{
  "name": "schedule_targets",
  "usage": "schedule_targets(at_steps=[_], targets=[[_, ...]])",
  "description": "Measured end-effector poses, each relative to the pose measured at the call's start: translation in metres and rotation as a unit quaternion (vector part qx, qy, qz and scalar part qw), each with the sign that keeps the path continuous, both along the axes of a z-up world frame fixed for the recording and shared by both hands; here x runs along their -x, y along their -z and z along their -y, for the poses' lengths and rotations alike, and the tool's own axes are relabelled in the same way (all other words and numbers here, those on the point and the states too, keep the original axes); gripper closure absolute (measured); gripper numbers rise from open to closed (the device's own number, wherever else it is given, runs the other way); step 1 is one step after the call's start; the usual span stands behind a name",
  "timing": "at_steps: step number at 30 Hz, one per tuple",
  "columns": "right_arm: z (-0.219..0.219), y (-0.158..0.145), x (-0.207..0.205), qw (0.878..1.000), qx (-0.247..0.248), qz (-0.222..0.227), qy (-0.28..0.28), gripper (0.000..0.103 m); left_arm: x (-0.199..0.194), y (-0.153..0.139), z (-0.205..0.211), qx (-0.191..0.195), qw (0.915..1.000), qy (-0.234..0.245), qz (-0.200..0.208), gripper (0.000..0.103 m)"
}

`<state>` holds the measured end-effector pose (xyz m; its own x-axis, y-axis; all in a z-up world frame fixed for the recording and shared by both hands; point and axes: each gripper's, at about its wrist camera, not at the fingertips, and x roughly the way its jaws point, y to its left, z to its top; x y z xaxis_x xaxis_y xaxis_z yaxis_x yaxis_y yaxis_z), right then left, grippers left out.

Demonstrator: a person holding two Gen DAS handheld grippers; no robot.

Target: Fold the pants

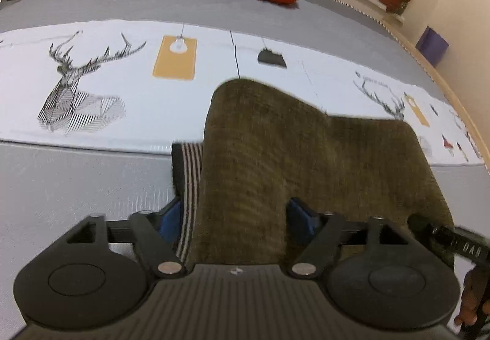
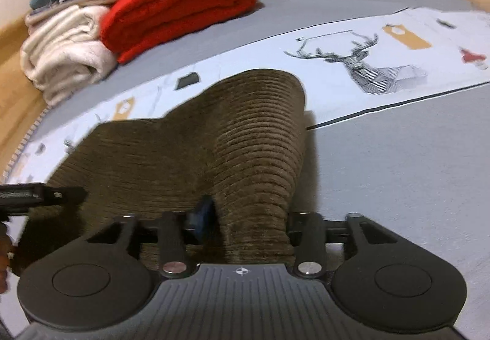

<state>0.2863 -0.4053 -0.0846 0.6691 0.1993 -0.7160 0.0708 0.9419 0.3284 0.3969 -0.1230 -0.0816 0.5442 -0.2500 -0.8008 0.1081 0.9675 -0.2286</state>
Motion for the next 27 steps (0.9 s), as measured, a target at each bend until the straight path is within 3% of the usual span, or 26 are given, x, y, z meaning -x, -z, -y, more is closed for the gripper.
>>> schedule_targets(at_steps=[3, 5, 7, 8, 9, 10, 13, 18, 24, 27], targets=[[0.009, -0.012, 0.009, 1.000, -0.007, 0.006, 0.010, 0.041, 0.018, 0.001, -0.004, -0.015, 0.9998, 0.012, -0.004, 0.012], [0.016, -0.016, 0.019, 1.000, -0.020, -0.006, 0.017, 0.029, 0.030, 0.006, -0.009, -0.009, 0.9998, 0.018, 0.003, 0.012], [0.027, -0.008, 0.026, 0.996, -0.080, -0.039, 0.012, 0.029, 0.037, 0.010, -0.014, 0.000, 0.9997, 0.017, 0.015, 0.016], [0.031, -0.002, 0.029, 0.993, -0.106, -0.053, 0.014, 0.031, 0.039, 0.010, -0.013, -0.002, 0.9996, 0.017, 0.020, 0.019], [0.033, 0.002, 0.032, 0.991, -0.119, -0.061, 0.020, 0.041, 0.042, 0.007, -0.011, -0.009, 0.9993, 0.022, 0.029, 0.024], [0.034, 0.006, 0.032, 0.991, -0.114, -0.062, 0.025, 0.066, 0.045, 0.004, -0.007, -0.017, 0.9988, 0.027, 0.037, 0.026], [0.036, 0.009, 0.027, 0.992, -0.113, -0.053, 0.031, 0.077, 0.055, -0.003, 0.004, -0.035, 0.9973, 0.034, 0.054, 0.031], [0.033, 0.011, 0.010, 0.998, -0.050, -0.010, 0.026, 0.077, 0.059, 0.003, 0.008, -0.017, 0.9985, 0.021, 0.047, 0.029], [0.033, -0.003, 0.008, 0.998, -0.030, -0.035, 0.032, 0.055, 0.061, 0.001, 0.007, -0.029, 0.9986, 0.016, 0.042, 0.016], [0.021, -0.025, 0.030, 1.000, -0.001, 0.000, -0.001, 0.038, 0.075, 0.001, 0.007, -0.037, 0.9980, 0.028, 0.044, 0.010]])
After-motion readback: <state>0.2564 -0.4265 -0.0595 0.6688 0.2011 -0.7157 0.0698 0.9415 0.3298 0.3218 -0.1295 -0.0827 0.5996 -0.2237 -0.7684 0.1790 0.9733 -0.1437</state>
